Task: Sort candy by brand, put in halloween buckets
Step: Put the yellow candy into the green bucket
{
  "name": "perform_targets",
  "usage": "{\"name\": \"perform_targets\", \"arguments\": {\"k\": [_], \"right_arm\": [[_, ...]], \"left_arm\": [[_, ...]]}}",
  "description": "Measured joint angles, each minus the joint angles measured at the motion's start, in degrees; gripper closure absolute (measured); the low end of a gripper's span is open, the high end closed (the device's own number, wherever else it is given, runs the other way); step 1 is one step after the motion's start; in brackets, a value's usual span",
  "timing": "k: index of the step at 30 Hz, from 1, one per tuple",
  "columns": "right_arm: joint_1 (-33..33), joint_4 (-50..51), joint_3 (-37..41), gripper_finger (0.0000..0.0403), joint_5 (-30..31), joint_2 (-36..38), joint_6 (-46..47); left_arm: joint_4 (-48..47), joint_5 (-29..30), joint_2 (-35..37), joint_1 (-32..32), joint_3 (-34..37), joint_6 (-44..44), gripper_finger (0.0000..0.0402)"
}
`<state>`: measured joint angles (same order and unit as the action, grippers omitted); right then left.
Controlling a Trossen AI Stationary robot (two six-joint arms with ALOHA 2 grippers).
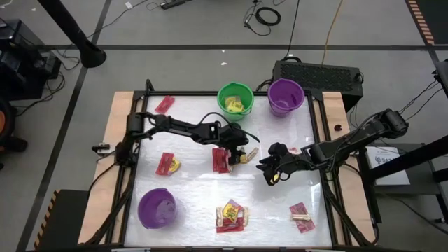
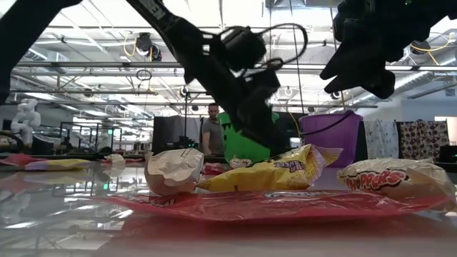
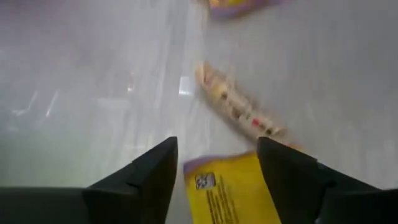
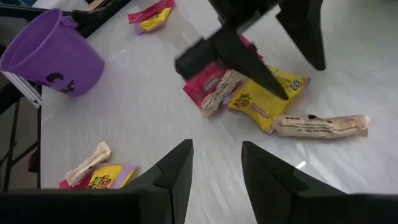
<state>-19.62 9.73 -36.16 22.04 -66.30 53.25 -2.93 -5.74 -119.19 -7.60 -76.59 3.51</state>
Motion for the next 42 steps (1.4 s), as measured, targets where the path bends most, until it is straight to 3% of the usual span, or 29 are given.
{"name": "perform_targets", "arguments": {"k": [5, 9, 12, 19, 31, 34, 38, 42], "right_arm": [[0.00, 0.00, 0.00, 0.0273, 0.03, 0.00, 0.46], [0.00, 0.03, 0.00, 0.0273, 0.02, 0.00, 1.14], [0.00, 0.07, 0.00, 0.0273, 0.04, 0.00, 1.13], [0.00, 0.36, 0.00, 0.0273, 0.12, 0.00, -0.50], [0.02, 0.46, 0.00, 0.0273, 0.38, 0.00, -1.59], [0.02, 0.49, 0.00, 0.0273, 0.38, 0.00, -1.64], [0.02, 0.44, 0.00, 0.0273, 0.40, -0.01, -1.59], [0.07, 0.44, 0.00, 0.0273, 0.43, -0.02, -1.61]], "left_arm": [[-0.26, 0.00, -3.10, -0.16, 0.00, -0.18, 0.0168], [-0.88, 0.08, -3.33, -0.15, -0.09, 0.08, 0.0194], [-1.18, 0.09, -3.07, -0.15, -0.09, 0.31, 0.0238], [-4.38, 0.27, -2.09, -0.24, -1.29, -0.06, 0.0388], [-3.75, 0.56, 7.97, -0.46, -5.35, 0.54, 0.0399], [-3.06, 4.76, 11.10, -0.89, -5.90, 3.95, 0.0400], [-1.25, 15.00, 13.79, -2.14, -5.90, 9.53, 0.0400], [0.38, 17.37, 15.71, -5.40, -5.88, 12.06, 0.0400]]}}
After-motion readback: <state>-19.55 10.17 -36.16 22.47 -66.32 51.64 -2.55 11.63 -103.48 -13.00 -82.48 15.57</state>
